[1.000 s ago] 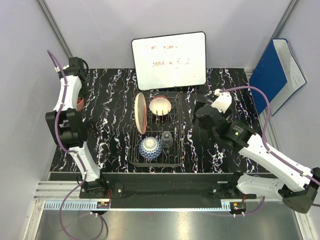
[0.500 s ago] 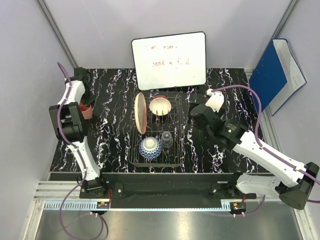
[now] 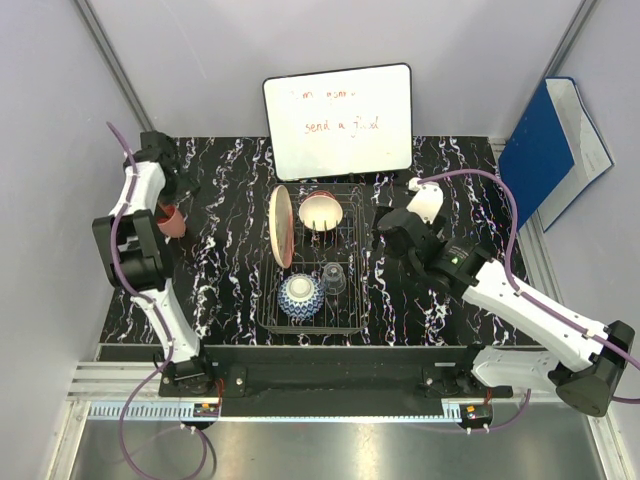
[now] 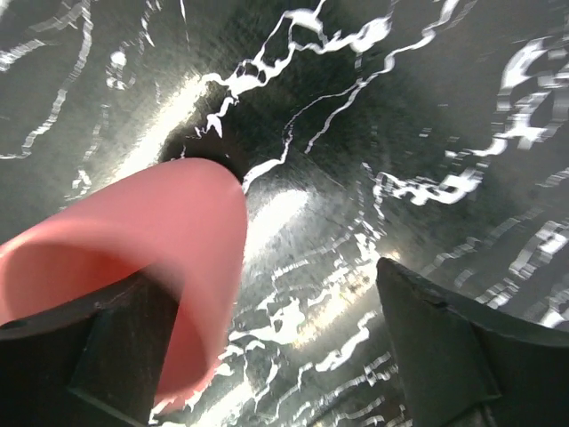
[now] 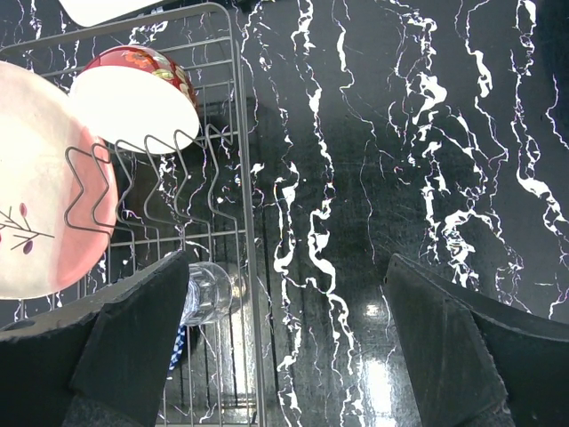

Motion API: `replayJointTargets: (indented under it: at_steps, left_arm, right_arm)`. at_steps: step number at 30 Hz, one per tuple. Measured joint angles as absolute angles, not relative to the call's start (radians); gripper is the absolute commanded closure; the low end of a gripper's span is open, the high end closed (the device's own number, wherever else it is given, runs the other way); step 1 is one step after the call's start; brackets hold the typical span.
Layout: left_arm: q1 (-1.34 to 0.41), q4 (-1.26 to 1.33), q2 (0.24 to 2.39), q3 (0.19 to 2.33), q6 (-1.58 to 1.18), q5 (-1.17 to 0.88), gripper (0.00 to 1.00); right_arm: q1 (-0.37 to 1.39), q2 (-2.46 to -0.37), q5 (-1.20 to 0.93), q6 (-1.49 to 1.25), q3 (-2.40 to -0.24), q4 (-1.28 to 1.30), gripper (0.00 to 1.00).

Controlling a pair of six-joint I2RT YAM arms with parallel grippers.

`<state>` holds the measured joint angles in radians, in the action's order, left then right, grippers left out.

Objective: Unload the mixed dishes from the dish rack
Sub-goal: Place the cup at the center of the board, then pick up the cup from the dish rack.

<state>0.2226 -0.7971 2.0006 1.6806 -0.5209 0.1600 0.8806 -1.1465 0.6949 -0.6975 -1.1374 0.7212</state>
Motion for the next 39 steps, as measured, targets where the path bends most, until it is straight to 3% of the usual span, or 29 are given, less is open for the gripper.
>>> replayJointTargets:
  at_steps: [11,21,30,39]
  left_arm:
    - [0.184,-0.863,1.72,1.817,-0.559,0.202,0.01]
    - [-0.086,-0.892,1.444,1.83,-0.566,0.313,0.01]
    - [-0.208,-0.869,1.207,1.639,-0.566,0.344,0.01]
    - [-0.248,-0.859,1.108,1.507,-0.552,0.346,0.01]
  right_arm:
    - [0.881,-1.119,0.652,-0.608,-1.065,0.605,0.0]
    - [0.881,-1.242,0.396,-0.519,-1.049,0.476,0.0]
    - [0.939,-1.475,0.316,-0.484,-1.093,0.434,0.0]
    - [0.949,-1.597,0.308,-0.474,-1.144,0.408,0.01]
